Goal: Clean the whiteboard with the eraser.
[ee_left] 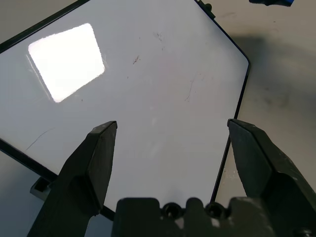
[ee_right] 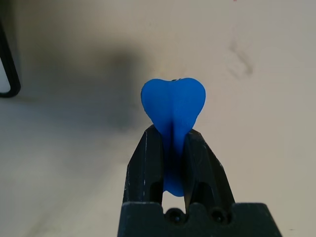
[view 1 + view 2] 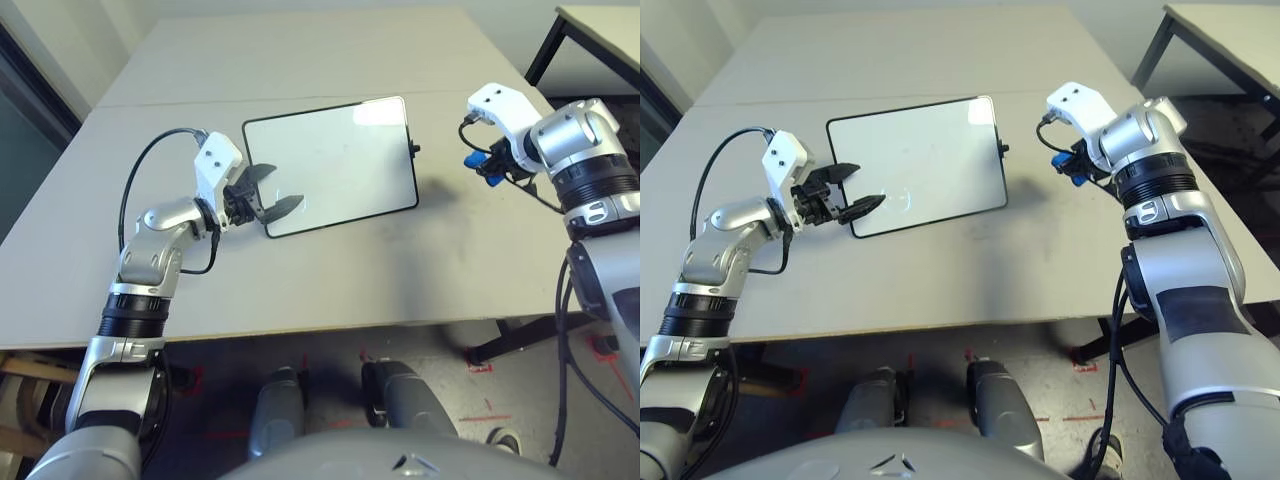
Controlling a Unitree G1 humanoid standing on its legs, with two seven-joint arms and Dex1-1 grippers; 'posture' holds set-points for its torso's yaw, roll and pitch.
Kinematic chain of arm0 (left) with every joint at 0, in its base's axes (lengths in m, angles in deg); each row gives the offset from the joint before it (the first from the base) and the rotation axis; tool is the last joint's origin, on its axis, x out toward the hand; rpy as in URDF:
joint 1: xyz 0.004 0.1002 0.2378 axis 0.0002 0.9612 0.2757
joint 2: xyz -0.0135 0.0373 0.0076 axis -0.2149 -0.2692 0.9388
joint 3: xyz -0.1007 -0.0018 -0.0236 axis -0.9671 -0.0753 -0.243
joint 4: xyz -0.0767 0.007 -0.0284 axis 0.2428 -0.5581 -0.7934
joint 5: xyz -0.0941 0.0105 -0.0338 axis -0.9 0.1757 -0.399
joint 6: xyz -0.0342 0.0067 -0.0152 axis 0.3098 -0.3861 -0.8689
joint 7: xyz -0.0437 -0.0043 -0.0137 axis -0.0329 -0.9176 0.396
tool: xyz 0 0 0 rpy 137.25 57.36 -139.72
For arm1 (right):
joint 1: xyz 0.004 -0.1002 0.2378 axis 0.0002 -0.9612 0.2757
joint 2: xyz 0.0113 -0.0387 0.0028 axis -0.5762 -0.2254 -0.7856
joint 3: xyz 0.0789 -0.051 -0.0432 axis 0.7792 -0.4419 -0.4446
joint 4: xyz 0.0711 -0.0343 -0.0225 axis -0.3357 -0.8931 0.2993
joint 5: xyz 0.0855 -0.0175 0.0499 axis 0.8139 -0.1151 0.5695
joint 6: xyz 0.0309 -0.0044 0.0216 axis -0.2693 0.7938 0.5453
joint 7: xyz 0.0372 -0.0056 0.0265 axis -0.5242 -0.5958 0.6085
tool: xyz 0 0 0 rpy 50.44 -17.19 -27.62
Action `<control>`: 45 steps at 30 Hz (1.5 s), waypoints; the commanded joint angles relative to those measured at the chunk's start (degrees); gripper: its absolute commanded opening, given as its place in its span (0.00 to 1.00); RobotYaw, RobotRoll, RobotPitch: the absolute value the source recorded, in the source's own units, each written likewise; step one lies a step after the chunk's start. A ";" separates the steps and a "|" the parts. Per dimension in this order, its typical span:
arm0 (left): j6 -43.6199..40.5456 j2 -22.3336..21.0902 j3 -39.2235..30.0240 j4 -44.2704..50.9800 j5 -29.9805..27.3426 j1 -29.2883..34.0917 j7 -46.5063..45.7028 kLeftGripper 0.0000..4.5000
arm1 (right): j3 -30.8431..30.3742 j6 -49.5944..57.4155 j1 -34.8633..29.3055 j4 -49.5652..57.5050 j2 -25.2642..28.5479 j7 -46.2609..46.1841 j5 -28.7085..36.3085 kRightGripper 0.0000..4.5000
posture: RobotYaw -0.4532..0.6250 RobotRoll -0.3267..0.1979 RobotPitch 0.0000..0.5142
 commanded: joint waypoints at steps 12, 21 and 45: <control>-0.72 -1.44 -0.50 1.90 0.65 2.31 -0.47 1.00 | 2.90 -2.78 1.03 -11.19 -3.43 -12.57 5.88 0.07 | 0.33 0.62 0.14; -0.76 -2.42 -0.99 1.83 0.40 2.10 -0.46 1.00 | 5.38 -2.70 0.62 -12.84 -4.62 -17.54 8.84 0.30 | 0.33 0.62 0.14; -2.83 -3.92 -21.13 -3.16 -5.81 -2.12 -14.63 1.00 | 27.38 -42.13 -21.90 15.73 1.65 -17.93 29.86 1.00 | 0.31 0.62 0.23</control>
